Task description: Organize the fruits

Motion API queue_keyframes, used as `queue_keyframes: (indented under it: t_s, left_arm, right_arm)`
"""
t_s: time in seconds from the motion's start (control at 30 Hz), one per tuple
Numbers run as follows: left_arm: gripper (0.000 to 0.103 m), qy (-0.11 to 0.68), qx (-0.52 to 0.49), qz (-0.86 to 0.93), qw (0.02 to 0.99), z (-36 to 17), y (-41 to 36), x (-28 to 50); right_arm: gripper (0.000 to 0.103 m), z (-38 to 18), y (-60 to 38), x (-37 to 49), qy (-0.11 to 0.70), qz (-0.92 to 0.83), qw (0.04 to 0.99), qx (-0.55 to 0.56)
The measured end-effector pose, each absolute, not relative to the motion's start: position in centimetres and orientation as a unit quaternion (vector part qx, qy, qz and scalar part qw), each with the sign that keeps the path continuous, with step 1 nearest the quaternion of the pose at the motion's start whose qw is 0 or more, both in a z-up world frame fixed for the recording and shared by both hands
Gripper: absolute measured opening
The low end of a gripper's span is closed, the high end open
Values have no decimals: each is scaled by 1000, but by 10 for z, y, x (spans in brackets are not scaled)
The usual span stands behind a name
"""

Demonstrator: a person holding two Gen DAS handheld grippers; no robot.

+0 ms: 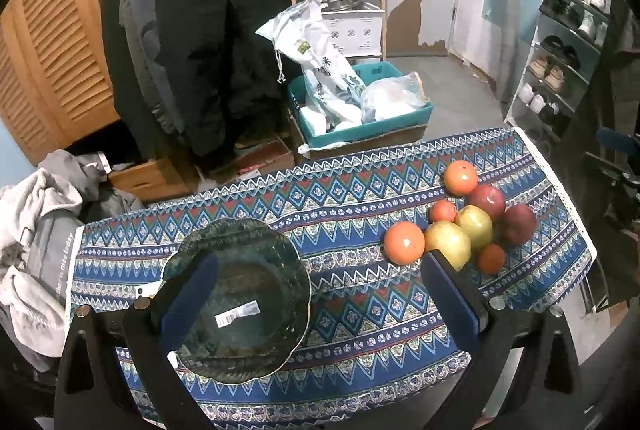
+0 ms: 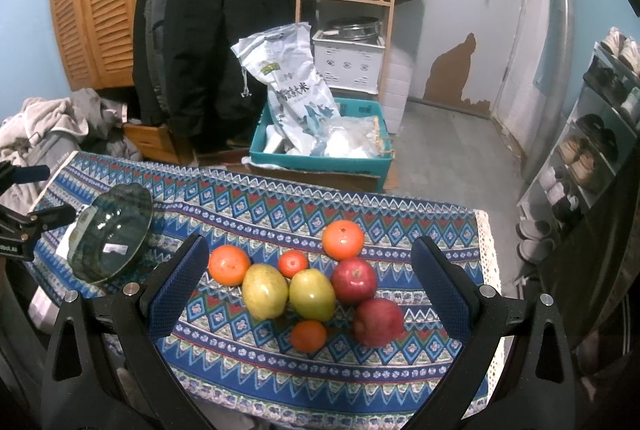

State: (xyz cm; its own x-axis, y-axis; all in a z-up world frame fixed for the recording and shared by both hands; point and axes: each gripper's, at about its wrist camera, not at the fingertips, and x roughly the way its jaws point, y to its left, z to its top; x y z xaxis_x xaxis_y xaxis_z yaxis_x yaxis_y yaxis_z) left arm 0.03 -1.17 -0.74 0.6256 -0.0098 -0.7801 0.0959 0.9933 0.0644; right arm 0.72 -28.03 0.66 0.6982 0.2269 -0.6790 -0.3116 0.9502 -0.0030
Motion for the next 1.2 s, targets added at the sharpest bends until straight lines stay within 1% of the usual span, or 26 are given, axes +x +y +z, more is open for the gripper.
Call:
queue_keyframes:
  t_s: [0.53, 0.8, 0.9, 1.03, 1.2]
  left_arm:
    - [102, 441, 57, -31, 895, -19, -18, 6]
    - [102, 450, 81, -19, 889, -33, -25, 17]
    - [102, 462, 88, -18, 882, -43, -28, 24]
    - [102, 496, 74, -35, 865, -61, -33, 38]
    - [102, 525, 70, -50, 847, -85, -44, 53]
  right_arm:
    - [100, 3, -296, 8, 364, 137, 920, -56]
    - [100, -10, -308, 15, 382, 117, 915, -60]
    - [100, -16, -314, 19, 389, 103, 913, -62]
    - [100, -27, -326, 26, 402, 87, 910, -55]
    - [100, -48, -341, 38, 432, 70, 898, -46]
